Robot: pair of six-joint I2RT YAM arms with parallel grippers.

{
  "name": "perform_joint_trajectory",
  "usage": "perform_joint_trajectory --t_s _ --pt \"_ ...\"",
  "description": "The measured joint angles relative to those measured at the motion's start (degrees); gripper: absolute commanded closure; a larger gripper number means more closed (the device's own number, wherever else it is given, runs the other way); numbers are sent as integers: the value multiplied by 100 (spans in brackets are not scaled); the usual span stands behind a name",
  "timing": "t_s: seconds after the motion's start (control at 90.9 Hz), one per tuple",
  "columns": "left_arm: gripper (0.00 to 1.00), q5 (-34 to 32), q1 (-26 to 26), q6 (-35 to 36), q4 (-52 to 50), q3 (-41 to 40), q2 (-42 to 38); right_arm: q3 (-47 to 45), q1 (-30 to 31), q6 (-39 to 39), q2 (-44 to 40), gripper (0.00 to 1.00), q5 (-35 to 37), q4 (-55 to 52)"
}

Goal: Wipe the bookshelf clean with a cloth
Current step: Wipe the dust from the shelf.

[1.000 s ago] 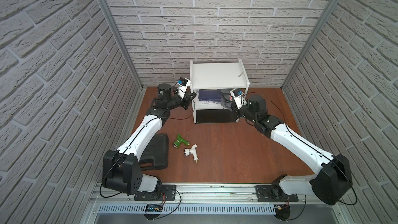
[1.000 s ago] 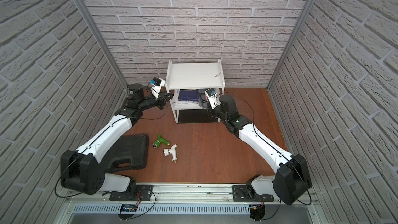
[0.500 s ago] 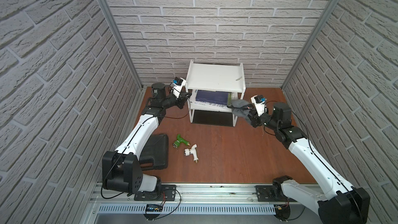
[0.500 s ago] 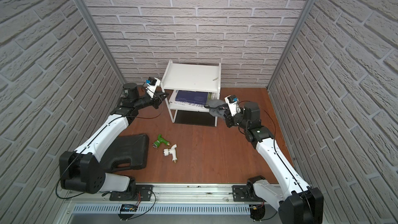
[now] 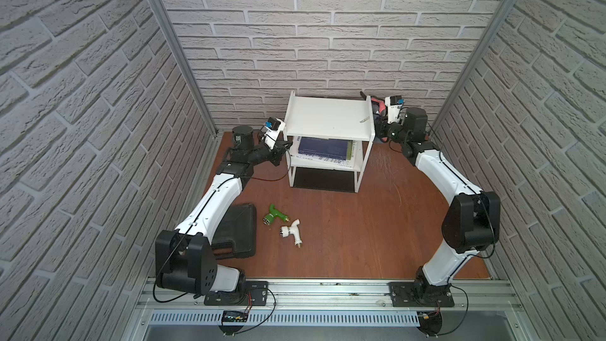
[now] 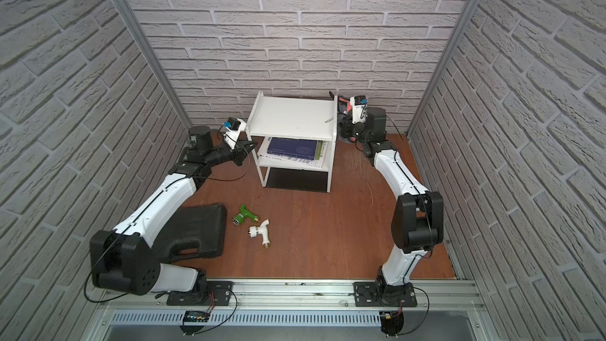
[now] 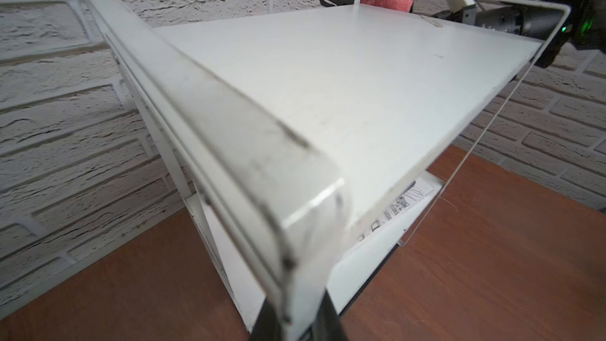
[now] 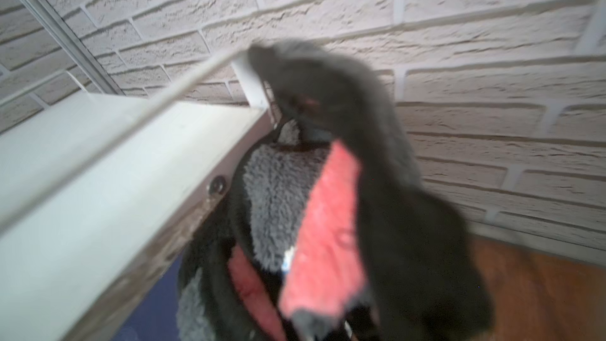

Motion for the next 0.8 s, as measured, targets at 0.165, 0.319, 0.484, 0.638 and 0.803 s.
perform_joint_trajectory --t_s 0.165,0.319,0.484,0.638,0.803 --pt "100 -192 -74 2 -133 70 0 17 28 -13 448 98 -136 -393" --pt "100 -354 -136 -7 -146 76 -9 369 -2 136 404 97 -57 -402" --pt "100 -603 -197 -192 -120 59 -50 -44 -2 555 68 97 518 -39" --pt "100 -708 -236 -326 90 -72 -101 -883 -22 732 -44 97 37 170" --pt "100 -824 -293 -382 251 -188 -146 -1818 -142 614 -654 97 -654 42"
